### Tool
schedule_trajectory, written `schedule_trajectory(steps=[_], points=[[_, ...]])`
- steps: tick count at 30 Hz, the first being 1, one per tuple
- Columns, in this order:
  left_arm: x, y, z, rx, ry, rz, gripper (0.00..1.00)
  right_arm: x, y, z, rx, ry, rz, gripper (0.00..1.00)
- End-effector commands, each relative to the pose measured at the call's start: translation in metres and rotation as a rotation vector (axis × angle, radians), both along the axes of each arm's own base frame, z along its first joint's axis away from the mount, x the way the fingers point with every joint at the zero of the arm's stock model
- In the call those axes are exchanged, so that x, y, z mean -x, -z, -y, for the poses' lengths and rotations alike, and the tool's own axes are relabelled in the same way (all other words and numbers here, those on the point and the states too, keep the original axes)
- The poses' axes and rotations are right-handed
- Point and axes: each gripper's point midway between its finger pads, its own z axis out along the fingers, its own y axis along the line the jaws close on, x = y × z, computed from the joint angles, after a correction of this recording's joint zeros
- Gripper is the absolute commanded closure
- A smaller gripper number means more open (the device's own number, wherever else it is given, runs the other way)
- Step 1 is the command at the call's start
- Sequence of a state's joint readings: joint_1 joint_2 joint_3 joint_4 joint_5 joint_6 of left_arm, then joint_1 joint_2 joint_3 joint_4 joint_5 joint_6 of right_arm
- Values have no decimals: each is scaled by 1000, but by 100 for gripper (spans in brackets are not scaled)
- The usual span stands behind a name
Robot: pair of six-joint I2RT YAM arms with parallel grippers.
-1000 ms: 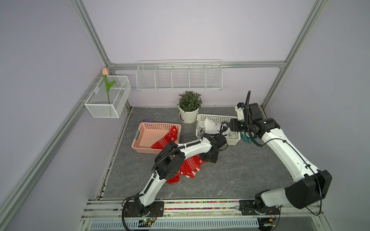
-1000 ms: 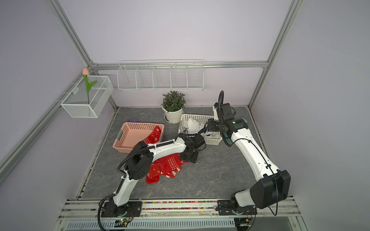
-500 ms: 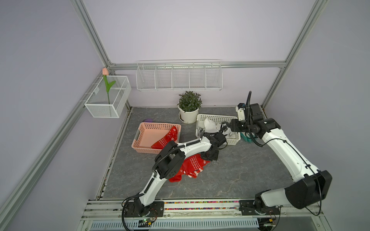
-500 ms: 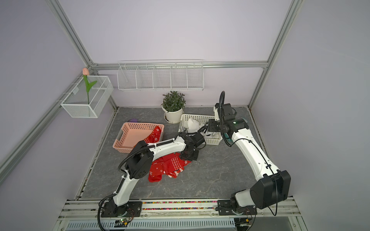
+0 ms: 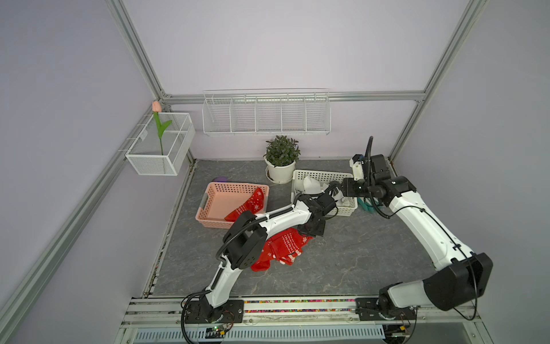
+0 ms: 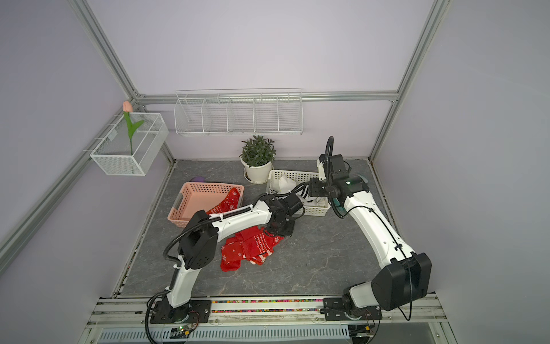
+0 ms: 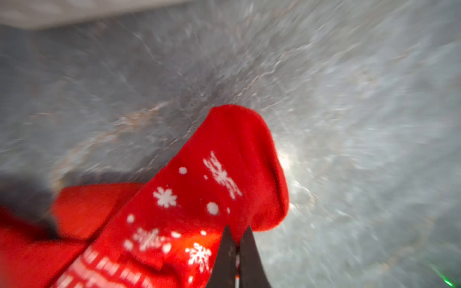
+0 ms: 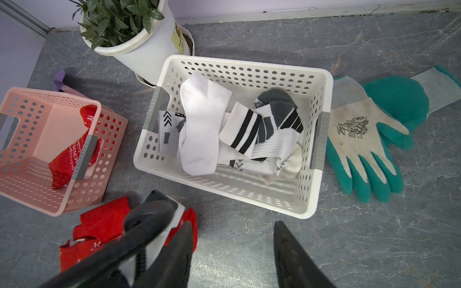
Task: Sort the socks into the basket by color
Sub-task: Pick up the sock at the center of the board.
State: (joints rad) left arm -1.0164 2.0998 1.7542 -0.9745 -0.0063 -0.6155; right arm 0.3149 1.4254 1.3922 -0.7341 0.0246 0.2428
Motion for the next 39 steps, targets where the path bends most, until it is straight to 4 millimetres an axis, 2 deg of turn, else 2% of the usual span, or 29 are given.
schedule_trajectory(steps=[1, 10, 17, 26, 32, 39], points=[[-3, -53, -7, 51, -23, 75, 100, -1, 8, -1, -8, -8, -13, 46], [-9, -118, -29, 67, -42, 195, 100, -2, 10, -5, -26, -14, -16, 46], [-20, -153, -57, 47, -91, 288, 100, -3, 13, -7, -37, -19, -24, 46], [-45, -163, -107, 21, -200, 332, 100, -4, 17, -12, -42, -35, -36, 45], [-63, -182, -138, 17, -253, 390, 100, -6, 22, -14, -43, -40, -49, 45], [-86, -193, -175, 9, -326, 415, 100, -8, 20, -15, -46, -40, -46, 45]])
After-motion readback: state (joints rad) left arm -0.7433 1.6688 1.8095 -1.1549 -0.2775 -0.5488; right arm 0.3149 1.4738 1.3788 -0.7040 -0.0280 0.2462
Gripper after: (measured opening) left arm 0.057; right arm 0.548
